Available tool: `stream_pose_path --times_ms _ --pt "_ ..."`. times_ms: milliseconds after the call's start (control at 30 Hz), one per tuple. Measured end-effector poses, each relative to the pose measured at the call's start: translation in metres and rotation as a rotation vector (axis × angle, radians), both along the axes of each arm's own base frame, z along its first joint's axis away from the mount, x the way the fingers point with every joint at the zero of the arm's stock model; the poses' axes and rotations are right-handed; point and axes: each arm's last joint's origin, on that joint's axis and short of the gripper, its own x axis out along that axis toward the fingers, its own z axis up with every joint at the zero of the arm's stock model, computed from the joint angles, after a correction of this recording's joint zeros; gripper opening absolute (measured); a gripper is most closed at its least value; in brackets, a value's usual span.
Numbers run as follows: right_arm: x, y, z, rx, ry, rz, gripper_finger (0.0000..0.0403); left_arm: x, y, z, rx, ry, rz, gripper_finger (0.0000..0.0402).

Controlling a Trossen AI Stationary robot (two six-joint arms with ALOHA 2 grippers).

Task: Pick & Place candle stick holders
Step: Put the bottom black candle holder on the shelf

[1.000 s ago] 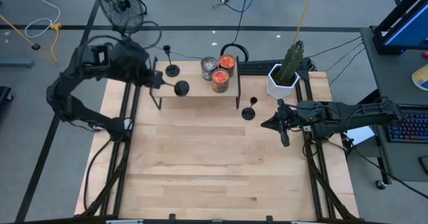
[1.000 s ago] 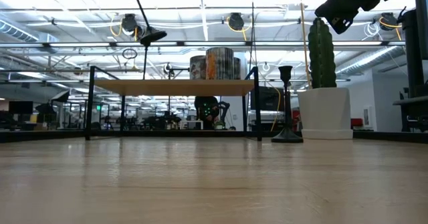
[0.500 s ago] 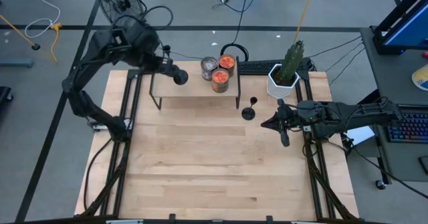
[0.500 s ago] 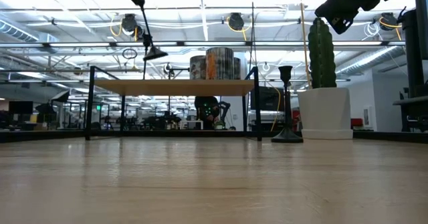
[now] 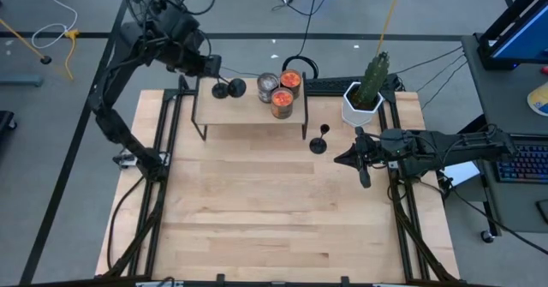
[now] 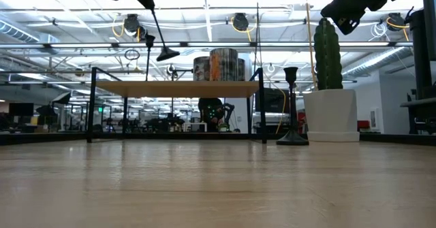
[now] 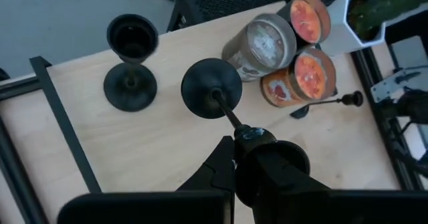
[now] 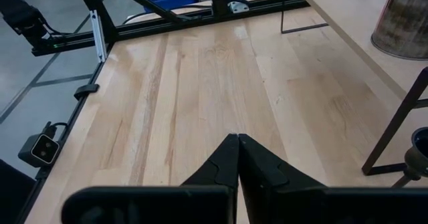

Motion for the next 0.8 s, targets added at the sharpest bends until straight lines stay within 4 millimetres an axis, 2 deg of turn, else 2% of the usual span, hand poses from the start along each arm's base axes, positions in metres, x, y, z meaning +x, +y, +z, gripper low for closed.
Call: stream_pose_path --times_ms 400,800 --pt "0.0 0.0 0.0 -0.001 0.0 -0.004 0.0004 0.018 0.027 -0.021 -0.055 0.059 -0.024 0.0015" --pt "0.0 0.0 0.0 -0.002 0.0 -0.003 0.0004 0.022 0.059 -0.041 -0.109 0.105 0.028 0.0015"
